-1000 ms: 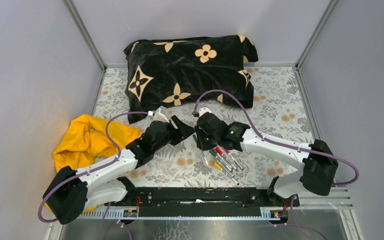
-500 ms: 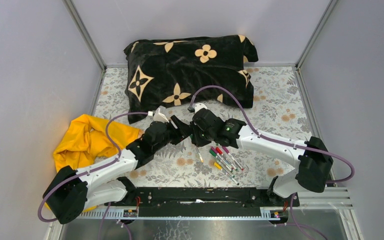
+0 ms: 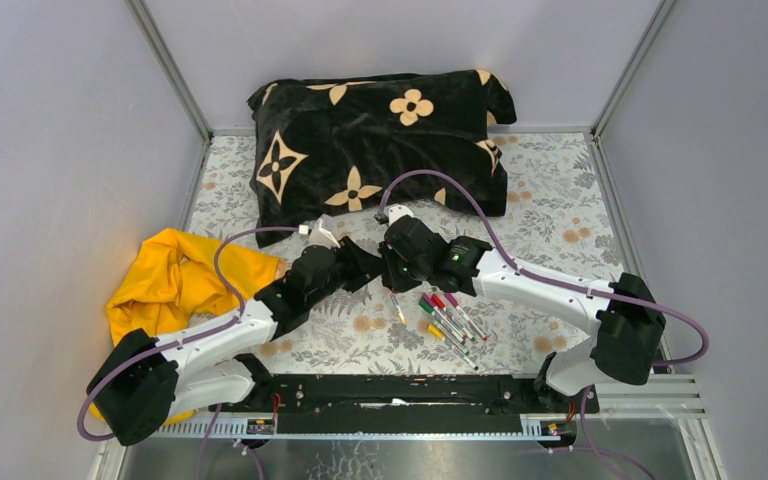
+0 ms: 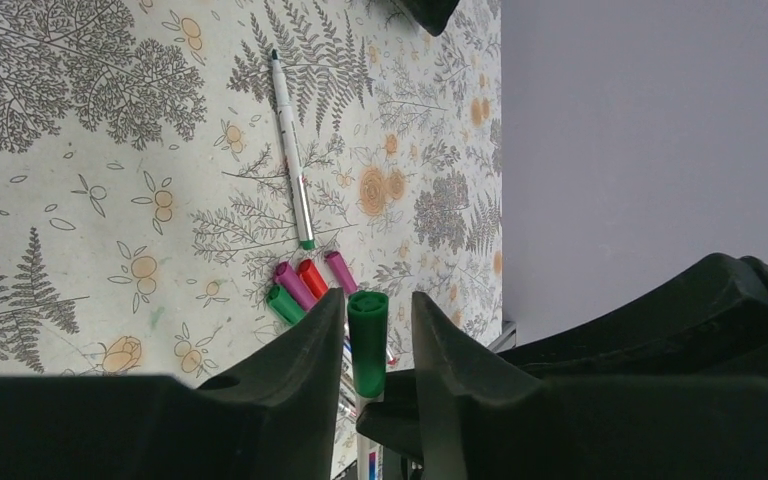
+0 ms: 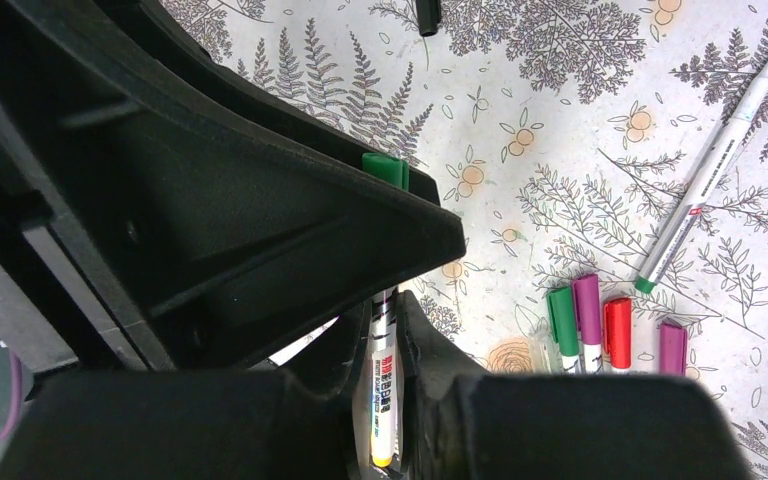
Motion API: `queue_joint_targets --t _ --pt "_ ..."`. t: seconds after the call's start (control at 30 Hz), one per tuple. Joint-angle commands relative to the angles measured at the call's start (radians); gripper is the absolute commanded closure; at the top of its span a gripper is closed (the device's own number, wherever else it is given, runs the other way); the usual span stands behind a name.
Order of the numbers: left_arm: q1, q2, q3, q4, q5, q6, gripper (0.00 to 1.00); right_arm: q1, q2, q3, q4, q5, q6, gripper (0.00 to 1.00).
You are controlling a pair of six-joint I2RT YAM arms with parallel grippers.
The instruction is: Open the pen caps
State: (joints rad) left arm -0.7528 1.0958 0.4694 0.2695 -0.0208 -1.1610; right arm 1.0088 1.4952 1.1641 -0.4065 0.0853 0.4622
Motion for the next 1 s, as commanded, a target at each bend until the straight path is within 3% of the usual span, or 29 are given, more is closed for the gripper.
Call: queue_joint_targets --t 0.0,0.1,0.2,0.3,0.43,0.57,0.97 --pt "-0.011 -0.002 -0.023 0.069 0.016 -0.005 0.66 0.011 -0.012 0.034 0.037 0.007 -0.014 0.94" --pt "-0.011 -0.006 -0.027 0.069 0.014 -0.005 0.79 0.011 -0.011 0.033 0.036 0.011 -0.016 0.94" --pt "-0.010 -0.007 -0.025 0.067 0.007 -0.004 1.00 0.011 -0.020 0.021 0.043 0.014 -0.017 0.93" --pt "-0.012 -0.010 -0.024 0.058 -0.010 -0.003 1.00 0.011 -0.033 0.013 0.040 0.016 -0.024 0.86" --pt "-0.012 -0.012 -0.017 0.030 -0.031 0.000 1.00 0.011 -0.056 0.009 0.027 0.025 -0.034 0.69" --pt "-0.011 -0.021 -0.015 0.007 -0.055 -0.018 1.00 0.011 -0.077 0.002 0.015 0.040 -0.042 0.61" --pt "-0.010 -0.069 0.038 -0.063 -0.084 -0.101 1.00 0.011 -0.176 -0.187 0.132 0.024 -0.010 0.57"
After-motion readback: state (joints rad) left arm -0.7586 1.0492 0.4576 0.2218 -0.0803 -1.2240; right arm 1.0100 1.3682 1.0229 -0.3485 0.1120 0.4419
